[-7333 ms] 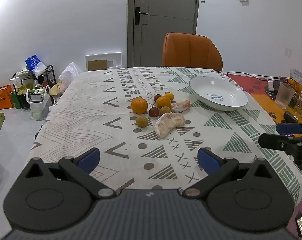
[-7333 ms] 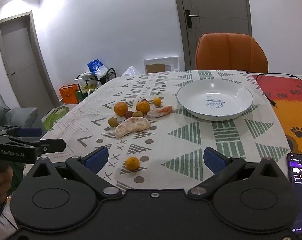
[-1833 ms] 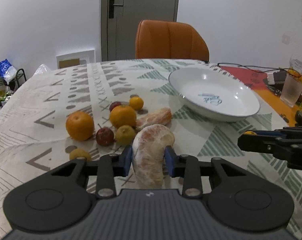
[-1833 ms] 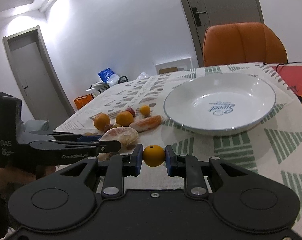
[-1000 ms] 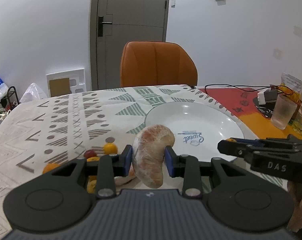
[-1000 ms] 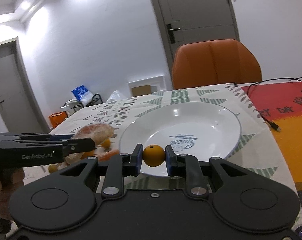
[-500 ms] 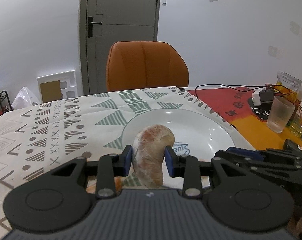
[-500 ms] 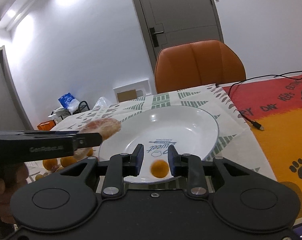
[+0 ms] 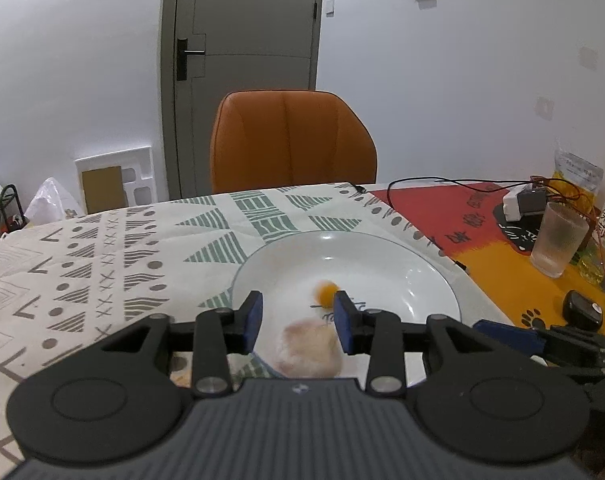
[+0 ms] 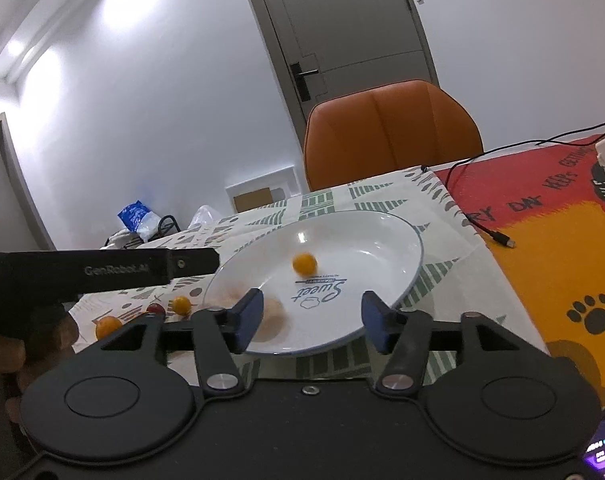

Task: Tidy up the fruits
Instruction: 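Lift both tools out of the bowl back toward the fruit pile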

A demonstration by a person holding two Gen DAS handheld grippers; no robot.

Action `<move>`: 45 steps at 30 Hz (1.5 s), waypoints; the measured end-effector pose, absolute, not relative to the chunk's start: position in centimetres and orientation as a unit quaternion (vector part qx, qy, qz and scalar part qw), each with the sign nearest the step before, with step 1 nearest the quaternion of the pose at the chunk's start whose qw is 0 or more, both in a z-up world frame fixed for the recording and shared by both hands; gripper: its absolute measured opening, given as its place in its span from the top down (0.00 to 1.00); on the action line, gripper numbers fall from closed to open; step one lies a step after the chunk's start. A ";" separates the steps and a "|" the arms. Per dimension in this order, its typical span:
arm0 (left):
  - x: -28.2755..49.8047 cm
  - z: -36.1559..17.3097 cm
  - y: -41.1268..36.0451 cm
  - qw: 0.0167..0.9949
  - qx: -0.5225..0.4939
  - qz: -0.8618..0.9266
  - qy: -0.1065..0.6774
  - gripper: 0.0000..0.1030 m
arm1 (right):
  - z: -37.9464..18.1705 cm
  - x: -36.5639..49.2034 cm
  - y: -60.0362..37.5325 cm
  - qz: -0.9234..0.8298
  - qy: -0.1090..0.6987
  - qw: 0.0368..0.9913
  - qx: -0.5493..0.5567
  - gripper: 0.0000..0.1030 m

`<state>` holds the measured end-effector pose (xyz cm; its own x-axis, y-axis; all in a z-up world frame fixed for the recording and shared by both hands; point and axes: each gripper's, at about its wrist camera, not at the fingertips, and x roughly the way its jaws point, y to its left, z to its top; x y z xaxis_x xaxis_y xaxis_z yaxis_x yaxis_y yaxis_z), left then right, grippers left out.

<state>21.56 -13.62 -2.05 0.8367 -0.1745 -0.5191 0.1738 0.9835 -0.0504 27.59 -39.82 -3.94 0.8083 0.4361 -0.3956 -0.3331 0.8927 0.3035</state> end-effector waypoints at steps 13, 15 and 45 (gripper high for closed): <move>16.9 -0.2 -7.8 0.965 -0.037 -0.014 0.261 0.23 | -2.8 25.3 -39.7 0.187 0.207 0.953 0.121 0.00; 16.0 0.2 -7.0 0.967 -0.036 -0.001 0.253 0.18 | -2.6 25.0 -39.6 0.184 0.207 0.953 0.124 0.00; 9.5 -0.7 2.4 0.961 -0.103 0.053 0.250 0.12 | -0.7 22.4 -32.3 0.243 0.221 0.943 0.058 0.00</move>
<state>9.52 2.39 -0.71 0.8694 0.0507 -0.4915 -0.1540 0.9730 -0.1719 22.42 -32.32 -0.72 0.7848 0.4828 -0.3884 -0.4319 0.8757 0.2159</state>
